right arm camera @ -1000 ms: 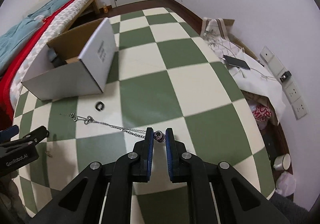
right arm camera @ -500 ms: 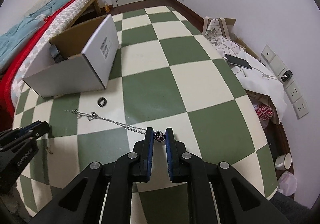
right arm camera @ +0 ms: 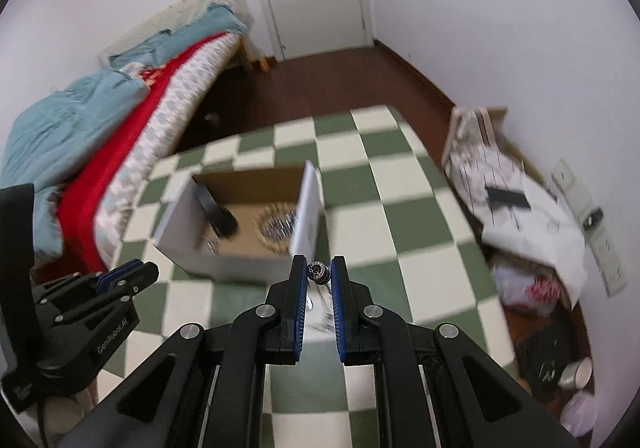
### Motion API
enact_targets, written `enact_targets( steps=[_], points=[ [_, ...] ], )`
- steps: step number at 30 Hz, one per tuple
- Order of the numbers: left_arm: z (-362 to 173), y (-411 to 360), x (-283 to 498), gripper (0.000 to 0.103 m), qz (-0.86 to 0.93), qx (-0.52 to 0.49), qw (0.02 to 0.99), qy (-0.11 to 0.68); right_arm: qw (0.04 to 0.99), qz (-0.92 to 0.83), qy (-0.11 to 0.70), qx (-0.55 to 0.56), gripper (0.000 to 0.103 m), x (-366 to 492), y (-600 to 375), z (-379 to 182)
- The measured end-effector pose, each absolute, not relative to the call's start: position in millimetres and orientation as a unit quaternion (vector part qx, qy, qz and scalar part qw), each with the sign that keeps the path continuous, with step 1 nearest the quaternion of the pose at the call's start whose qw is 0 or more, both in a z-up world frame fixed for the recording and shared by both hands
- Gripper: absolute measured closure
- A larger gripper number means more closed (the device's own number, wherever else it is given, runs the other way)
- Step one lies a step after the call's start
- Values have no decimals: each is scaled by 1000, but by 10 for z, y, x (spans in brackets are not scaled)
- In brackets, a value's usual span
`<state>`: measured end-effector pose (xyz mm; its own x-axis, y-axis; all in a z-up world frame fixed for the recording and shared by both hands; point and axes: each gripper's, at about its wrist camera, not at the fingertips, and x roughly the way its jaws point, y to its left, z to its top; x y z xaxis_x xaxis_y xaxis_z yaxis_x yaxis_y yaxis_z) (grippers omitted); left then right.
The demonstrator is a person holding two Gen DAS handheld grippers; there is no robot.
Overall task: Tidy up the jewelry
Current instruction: 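Carry both rings into the white box while both tools open to drop them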
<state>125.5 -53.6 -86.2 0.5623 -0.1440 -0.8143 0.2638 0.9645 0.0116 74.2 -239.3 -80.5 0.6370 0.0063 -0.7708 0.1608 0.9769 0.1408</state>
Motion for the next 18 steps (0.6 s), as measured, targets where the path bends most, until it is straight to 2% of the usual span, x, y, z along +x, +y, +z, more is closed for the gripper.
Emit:
enact_targets(
  steps=[8,18],
  points=[
    [-556,-375,1624,93,-114,58,884,450,919,-22,387,72,91,996,-2304,-190],
    [-625,-202,2022,93,-103,18,872,478,924,17,374,73,91,1469,-2153,150]
  ],
)
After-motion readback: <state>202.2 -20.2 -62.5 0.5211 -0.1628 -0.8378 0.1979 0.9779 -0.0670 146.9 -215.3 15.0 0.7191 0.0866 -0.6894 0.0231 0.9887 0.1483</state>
